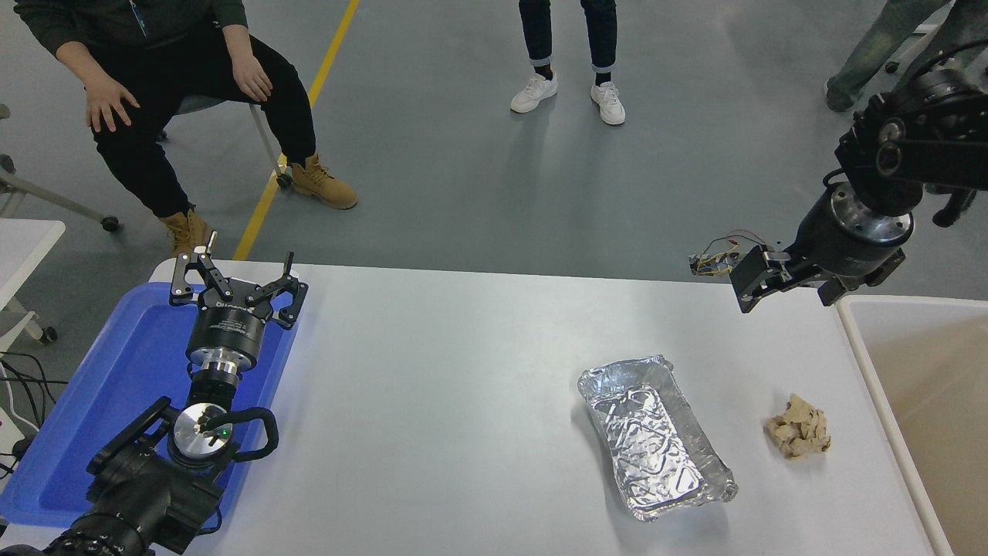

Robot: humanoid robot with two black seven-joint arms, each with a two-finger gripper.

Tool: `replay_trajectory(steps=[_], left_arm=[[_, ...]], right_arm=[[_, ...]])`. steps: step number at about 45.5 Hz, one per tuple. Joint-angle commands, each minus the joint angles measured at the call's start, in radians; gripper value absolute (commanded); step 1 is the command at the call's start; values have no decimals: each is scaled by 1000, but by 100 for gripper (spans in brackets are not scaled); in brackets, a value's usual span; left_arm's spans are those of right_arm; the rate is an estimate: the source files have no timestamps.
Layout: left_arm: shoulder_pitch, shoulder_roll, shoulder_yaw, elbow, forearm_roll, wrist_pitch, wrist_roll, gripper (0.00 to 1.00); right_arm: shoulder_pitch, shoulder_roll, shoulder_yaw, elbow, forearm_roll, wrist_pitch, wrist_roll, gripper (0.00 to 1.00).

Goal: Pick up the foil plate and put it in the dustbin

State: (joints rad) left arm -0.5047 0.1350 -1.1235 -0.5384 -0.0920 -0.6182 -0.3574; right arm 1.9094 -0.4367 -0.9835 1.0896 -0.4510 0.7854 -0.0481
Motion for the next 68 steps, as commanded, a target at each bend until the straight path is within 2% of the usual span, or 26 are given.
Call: replay_trajectory(steps=[1, 16, 37, 59, 68], left_arm=[[0, 0, 1, 0, 0, 0, 0, 100], [0, 0, 1, 0, 0, 0, 0, 100], [0, 0, 1, 0, 0, 0, 0, 100], [0, 0, -1, 0, 0, 0, 0, 100], [0, 0, 1, 0, 0, 0, 0, 100]], right_arm=[[-13, 41, -18, -71, 93, 0, 5, 100], [-187, 107, -11, -82, 80, -37, 5, 100], [-432, 245, 39, -206, -113, -250, 27, 98], [-616, 303, 81, -310, -123, -319, 28, 97], [-661, 305, 103, -353, -123, -324, 28, 88]])
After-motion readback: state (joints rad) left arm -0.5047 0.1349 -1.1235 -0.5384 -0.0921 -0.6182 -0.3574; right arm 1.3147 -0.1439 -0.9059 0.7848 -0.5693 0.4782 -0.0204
